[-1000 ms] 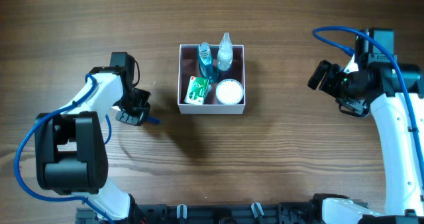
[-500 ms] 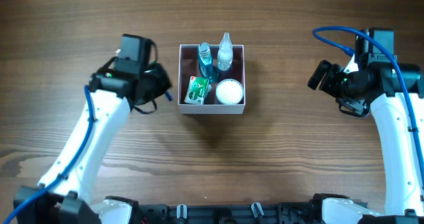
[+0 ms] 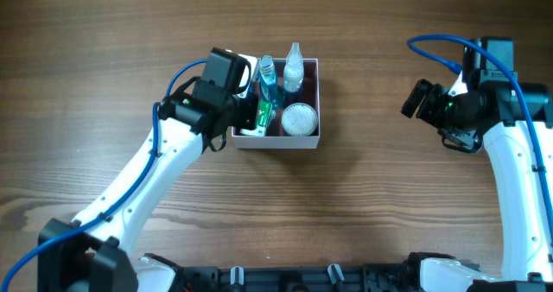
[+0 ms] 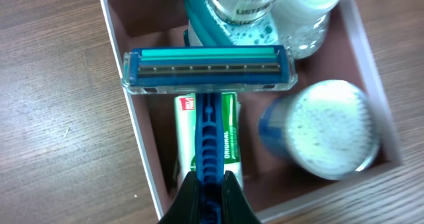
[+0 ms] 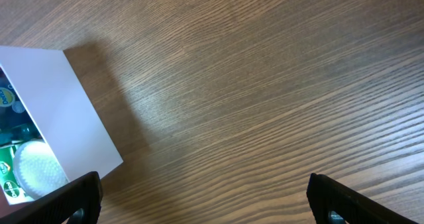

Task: Pack container

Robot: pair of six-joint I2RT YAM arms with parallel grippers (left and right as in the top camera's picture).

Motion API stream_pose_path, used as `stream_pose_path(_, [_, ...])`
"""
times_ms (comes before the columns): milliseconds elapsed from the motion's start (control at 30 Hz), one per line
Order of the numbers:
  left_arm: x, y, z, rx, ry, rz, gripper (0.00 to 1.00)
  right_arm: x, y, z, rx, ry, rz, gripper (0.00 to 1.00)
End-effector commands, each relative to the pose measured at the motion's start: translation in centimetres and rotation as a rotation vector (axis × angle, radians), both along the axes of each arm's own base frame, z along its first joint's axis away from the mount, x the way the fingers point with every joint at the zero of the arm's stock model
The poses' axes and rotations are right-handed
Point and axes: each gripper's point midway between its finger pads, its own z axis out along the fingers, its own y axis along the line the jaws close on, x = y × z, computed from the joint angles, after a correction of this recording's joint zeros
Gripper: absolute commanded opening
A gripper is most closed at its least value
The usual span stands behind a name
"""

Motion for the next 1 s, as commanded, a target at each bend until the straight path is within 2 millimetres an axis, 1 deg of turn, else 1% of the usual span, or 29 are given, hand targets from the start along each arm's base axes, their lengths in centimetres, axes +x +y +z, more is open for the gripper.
stream_pose_path(0, [1.0,0.2,-1.0,0.048,-0.011,-0.037,0.04,-0.1,0.2,-0.3,0.013,0.008,0.011,1.00])
stream_pose_path(133, [1.4,0.1,-2.5,0.061,0.014,-0.036,0.04,-0.1,0.2,-0.3,0.018,0.010,-0.003,1.00])
stream_pose_path(233, [1.6,0.0,-3.3,0.067,0.026,-0.032,0.04,-0.2,0.2,-0.3,0.018,0.013,-0.002,1.00])
stream_pose_path(300, [1.7,0.0,-3.6,0.070,0.030,-0.031,0.07,-0.2,0.2,-0.3,0.018,0.013,-0.003,1.00])
stream_pose_path(367, [1.7,0.0,-3.8,0.072,0.035,-0.031,0.20,-0.2,0.2,-0.3,0.018,0.013,-0.003,1.00])
stream_pose_path(500, [1.7,0.0,-3.8,0.072,0.036,-0.031,0.38,-0.2,0.2,-0.3,0.018,0.014,-0.002,1.00])
stream_pose_path(633, [1.6,0.0,-3.8,0.073,0.041,-0.030,0.45,-0.2,0.2,-0.3,0.018,0.014,-0.002,1.00])
stream_pose_path(700, [1.5,0.1,-3.8,0.073,0.043,-0.028,0.45,-0.2,0.2,-0.3,0.016,0.013,0.004,1.00])
stream_pose_path(767, [1.6,0.2,-3.5,0.062,0.039,-0.002,0.48,-0.2,0.2,-0.3,-0.002,0.010,0.060,1.00])
stream_pose_path(833, [1.7,0.4,-2.6,0.051,0.020,0.033,0.50,-0.2,0.2,-0.3,-0.014,0.008,0.097,1.00])
stream_pose_path(867, [1.8,0.6,-2.2,0.052,0.007,0.048,0.57,0.0,0.2,-0.2,-0.017,0.001,0.105,1.00])
stream_pose_path(900, [2.0,1.1,-1.2,0.059,-0.023,0.080,0.61,0.3,0.2,-0.1,-0.026,-0.013,0.127,1.00])
stream_pose_path(967, [2.3,2.0,0.4,0.076,-0.079,0.111,0.66,1.1,0.5,0.2,-0.040,-0.052,0.163,1.00])
